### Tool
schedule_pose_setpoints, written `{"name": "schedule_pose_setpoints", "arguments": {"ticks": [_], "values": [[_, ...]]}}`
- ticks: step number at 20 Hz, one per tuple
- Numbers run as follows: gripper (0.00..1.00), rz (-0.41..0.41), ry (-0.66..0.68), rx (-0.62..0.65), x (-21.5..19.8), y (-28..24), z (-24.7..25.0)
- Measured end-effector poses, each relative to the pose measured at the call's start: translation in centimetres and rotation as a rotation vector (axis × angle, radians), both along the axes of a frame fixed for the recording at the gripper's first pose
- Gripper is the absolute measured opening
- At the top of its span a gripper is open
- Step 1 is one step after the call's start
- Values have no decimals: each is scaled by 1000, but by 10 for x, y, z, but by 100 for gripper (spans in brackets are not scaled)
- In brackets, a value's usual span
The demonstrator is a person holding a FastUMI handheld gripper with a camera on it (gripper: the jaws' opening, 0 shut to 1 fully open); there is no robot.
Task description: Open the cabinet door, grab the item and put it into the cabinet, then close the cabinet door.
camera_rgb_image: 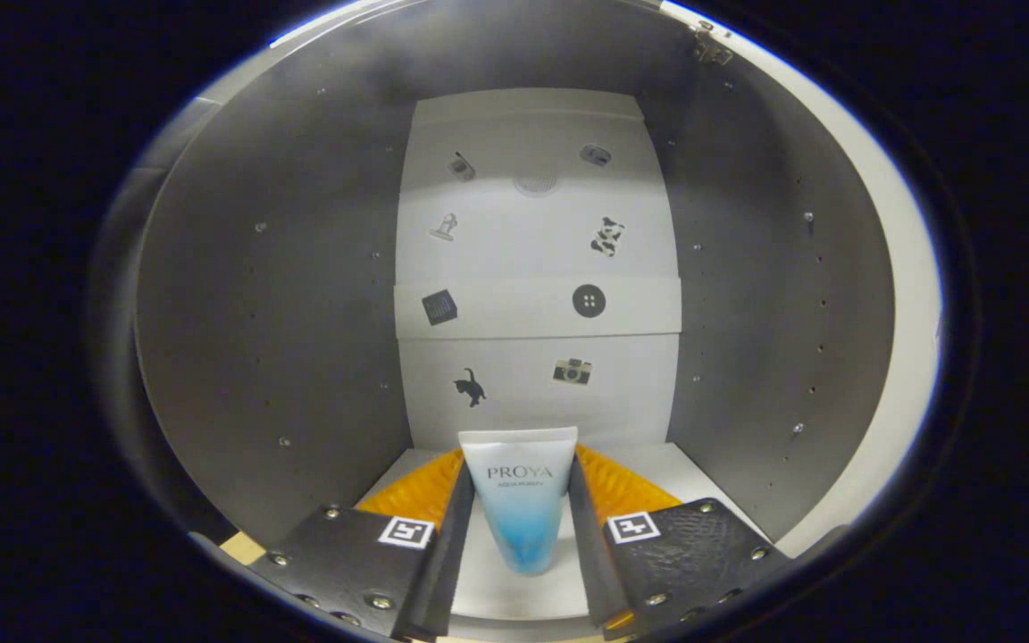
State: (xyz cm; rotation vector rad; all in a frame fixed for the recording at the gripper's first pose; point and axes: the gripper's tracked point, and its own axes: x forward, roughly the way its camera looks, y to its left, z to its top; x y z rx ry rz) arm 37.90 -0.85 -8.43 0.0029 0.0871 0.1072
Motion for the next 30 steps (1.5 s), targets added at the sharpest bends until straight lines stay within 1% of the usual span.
{"name": "schedule_pose_setpoints", "arguments": {"ticks": [4,7,9,13,15,16,19,23,27,30], "values": [[56,-5,42,8,3,-2,-13],[56,-24,38,5,3,-3,-12],[63,-15,43,12,4,-1,-13],[87,-46,35,12,-9,-4,-5],[96,-40,22,20,-27,1,4],[100,-43,12,17,-41,0,10],[100,-56,-11,-4,-93,-1,28],[100,-85,-6,-16,-179,-9,41],[100,-124,-13,-42,-264,-26,51],[100,-157,-3,-41,-327,-50,58]]}}
